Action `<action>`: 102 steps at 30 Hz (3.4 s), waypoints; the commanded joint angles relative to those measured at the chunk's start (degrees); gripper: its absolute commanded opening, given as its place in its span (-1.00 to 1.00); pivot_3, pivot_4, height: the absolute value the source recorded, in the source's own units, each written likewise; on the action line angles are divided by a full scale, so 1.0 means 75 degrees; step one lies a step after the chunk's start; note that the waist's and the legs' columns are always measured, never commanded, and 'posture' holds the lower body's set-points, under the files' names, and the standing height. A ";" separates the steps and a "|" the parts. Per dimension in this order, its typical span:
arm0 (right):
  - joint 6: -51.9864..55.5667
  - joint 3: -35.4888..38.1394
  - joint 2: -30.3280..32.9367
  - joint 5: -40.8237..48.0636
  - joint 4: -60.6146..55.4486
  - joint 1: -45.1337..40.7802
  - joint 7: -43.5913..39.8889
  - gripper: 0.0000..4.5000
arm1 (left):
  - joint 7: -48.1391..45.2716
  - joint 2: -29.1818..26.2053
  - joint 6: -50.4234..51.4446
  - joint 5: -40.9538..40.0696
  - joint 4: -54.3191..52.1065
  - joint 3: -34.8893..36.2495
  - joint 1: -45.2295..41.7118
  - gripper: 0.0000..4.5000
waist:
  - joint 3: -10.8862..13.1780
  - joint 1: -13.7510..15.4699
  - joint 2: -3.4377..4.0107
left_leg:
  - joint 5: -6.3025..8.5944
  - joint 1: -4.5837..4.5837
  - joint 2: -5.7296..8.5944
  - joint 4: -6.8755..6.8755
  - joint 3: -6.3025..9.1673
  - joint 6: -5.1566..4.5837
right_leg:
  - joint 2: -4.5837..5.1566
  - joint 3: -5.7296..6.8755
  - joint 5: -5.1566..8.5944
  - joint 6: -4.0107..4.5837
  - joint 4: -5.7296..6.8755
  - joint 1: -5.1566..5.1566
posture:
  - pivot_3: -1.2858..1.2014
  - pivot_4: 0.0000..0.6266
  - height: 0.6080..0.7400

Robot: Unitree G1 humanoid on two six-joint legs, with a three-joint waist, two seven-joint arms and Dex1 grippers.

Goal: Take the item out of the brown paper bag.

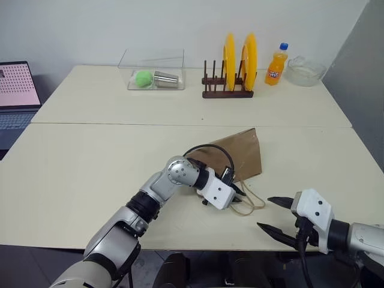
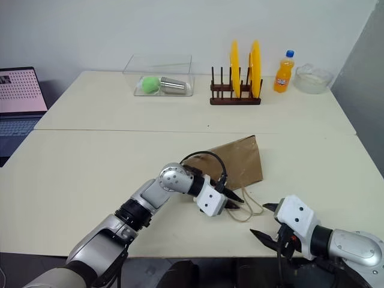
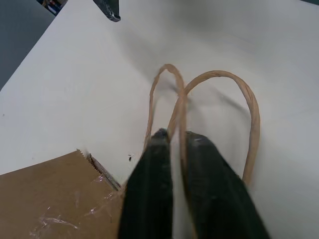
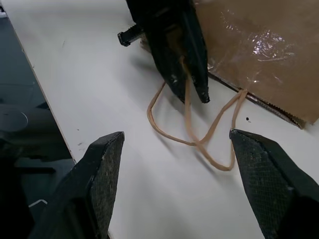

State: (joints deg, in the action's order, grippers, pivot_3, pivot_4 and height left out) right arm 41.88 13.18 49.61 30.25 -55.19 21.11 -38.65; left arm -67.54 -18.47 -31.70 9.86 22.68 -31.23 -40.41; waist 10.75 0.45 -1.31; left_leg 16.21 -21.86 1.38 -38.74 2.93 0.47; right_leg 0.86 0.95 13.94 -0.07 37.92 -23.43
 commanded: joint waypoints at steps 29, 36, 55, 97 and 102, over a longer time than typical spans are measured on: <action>-0.2724 -0.4876 -0.0197 -0.5399 0.2441 -0.3814 0.0100 0.40 | 0.0264 -0.0537 0.2654 -0.1485 -0.1350 0.1654 -0.0548 -1.00 | 0.0000 -0.0071 -0.0001 | -0.0002 0.0006 -0.0001 -0.0004 -0.0001 0.0004 | 0.0000 -0.0005 0.0000 0.0001 0.0007 -0.0003 | 0.03 -0.52 1.00; -0.3178 -0.5121 -0.0623 -0.6307 0.2851 -0.3887 0.0116 -0.65 | 0.0331 -0.0662 0.3179 -0.1707 -0.1724 0.1877 -0.0556 -1.00 | 0.0000 -0.0067 0.0000 | -0.0002 0.0005 -0.0001 -0.0003 -0.0001 0.0004 | 0.0000 -0.0007 0.0000 0.0002 0.0009 -0.0007 | 0.03 -0.52 1.00; -0.3799 -0.5609 -0.0925 -0.7315 0.3026 -0.3726 -0.0998 -0.98 | 0.1256 -0.0807 0.5385 -0.2084 -0.2172 0.2726 -0.1693 -1.00 | 0.0000 -0.0070 0.0000 | -0.0003 0.0004 0.0001 -0.0006 0.0000 0.0006 | 0.0000 -0.0007 0.0000 0.0003 0.0012 -0.0006 | 0.03 -0.52 1.00; 0.1140 -0.2329 -0.0797 -0.0200 0.1548 -0.6264 -0.1076 0.01 | 0.0774 -0.1073 0.5941 -0.3275 -0.3157 0.3100 -0.1104 -1.00 | -0.0002 -0.0075 0.0001 | -0.0001 0.0009 0.0002 -0.0006 0.0001 0.0002 | 0.0009 -0.0008 -0.0003 0.0006 0.0020 -0.0005 | 0.03 -0.52 1.00; -0.0102 -0.4734 -0.1184 -0.2726 0.3187 -0.7152 -0.0154 0.01 | 0.0824 -0.1060 0.5993 -0.3337 -0.3209 0.3153 -0.1128 -1.00 | -0.0002 -0.0085 0.0000 | -0.0003 0.0004 0.0004 -0.0008 -0.0007 0.0004 | 0.0010 -0.0015 -0.0003 0.0006 0.0020 -0.0015 | 0.03 -0.52 1.00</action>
State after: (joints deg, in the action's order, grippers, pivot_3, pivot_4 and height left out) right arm 44.89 -18.95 41.58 15.47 -33.65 -30.70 -42.13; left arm -61.86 -26.30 13.36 -14.16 0.28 -8.72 -47.82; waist 10.74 -0.19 -1.31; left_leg 16.18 -21.83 1.41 -38.79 2.87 0.51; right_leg 0.94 0.83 13.92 -0.03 38.08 -23.56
